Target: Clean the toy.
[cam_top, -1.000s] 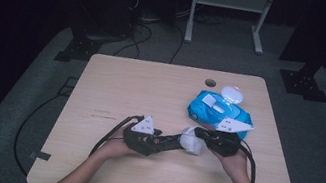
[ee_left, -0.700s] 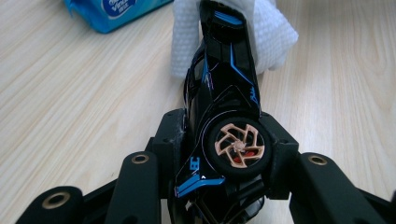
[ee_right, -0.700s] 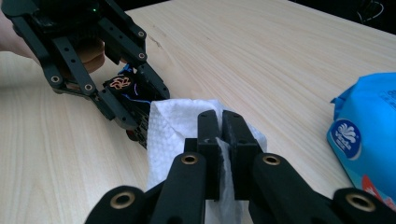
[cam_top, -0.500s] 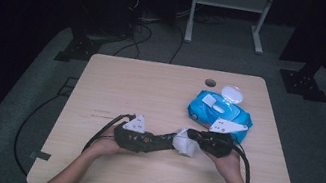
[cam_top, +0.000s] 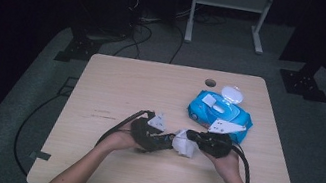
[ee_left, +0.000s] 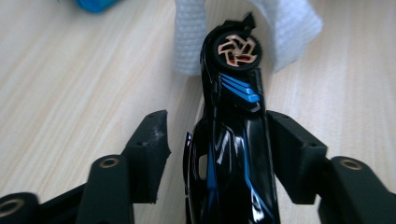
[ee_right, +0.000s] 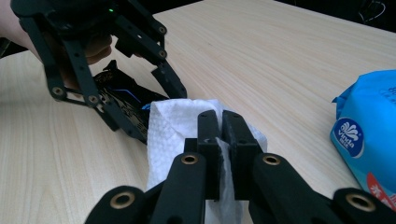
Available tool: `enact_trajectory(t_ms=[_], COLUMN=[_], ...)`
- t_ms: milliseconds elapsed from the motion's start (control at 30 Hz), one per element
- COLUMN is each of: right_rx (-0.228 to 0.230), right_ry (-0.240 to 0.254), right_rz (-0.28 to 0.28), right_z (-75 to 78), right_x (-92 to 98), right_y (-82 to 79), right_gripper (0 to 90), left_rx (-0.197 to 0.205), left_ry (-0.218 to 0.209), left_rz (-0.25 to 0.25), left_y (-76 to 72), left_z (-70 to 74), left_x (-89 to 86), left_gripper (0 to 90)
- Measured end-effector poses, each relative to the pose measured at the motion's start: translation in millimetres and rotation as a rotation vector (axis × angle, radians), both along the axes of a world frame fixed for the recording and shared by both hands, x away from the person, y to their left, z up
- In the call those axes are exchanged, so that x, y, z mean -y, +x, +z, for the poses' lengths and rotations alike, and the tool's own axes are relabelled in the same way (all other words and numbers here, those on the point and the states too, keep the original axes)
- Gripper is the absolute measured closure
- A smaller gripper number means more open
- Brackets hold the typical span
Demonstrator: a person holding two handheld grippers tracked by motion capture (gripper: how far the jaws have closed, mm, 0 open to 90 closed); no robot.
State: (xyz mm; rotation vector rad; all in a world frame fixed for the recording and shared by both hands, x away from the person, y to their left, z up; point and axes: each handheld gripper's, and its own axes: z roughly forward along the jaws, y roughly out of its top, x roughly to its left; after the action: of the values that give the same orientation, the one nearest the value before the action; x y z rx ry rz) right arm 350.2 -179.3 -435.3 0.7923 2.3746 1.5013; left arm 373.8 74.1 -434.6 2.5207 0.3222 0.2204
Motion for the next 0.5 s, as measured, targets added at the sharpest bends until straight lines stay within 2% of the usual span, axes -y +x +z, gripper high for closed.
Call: enact_trajectory(t_ms=[67,167,267,367,500], right_rx=[-0.002,-0.002,-0.006,-0.002,0.001], right_ry=[-0.002,-0.003,0.003,0.016,0.065], right_rz=[0.002,0.007,0.005,0.002,0.021], right_z=[-1.1,-1.5,-0.9,1.0,7.6], right_x=[-1.0,-1.9,-1.1,0.7,0.6], right_y=[0.3,0.1,-0.2,-0.5,-3.4], right_gripper=[85.5,85.5,85.5,85.5,85.6], left_rx=[-0.007,-0.012,-0.015,0.019,0.053], left_ry=[0.043,0.074,0.088,0.064,-0.043], left_rz=[0.002,0.001,0.006,-0.008,-0.019], left_y=[1.0,1.6,1.6,-2.6,-10.2], left_z=[-0.1,0.1,1.5,1.7,7.3], left_x=[6.8,14.2,17.5,15.7,10.0], left_gripper=[45.3,56.2,57.5,57.7,58.0])
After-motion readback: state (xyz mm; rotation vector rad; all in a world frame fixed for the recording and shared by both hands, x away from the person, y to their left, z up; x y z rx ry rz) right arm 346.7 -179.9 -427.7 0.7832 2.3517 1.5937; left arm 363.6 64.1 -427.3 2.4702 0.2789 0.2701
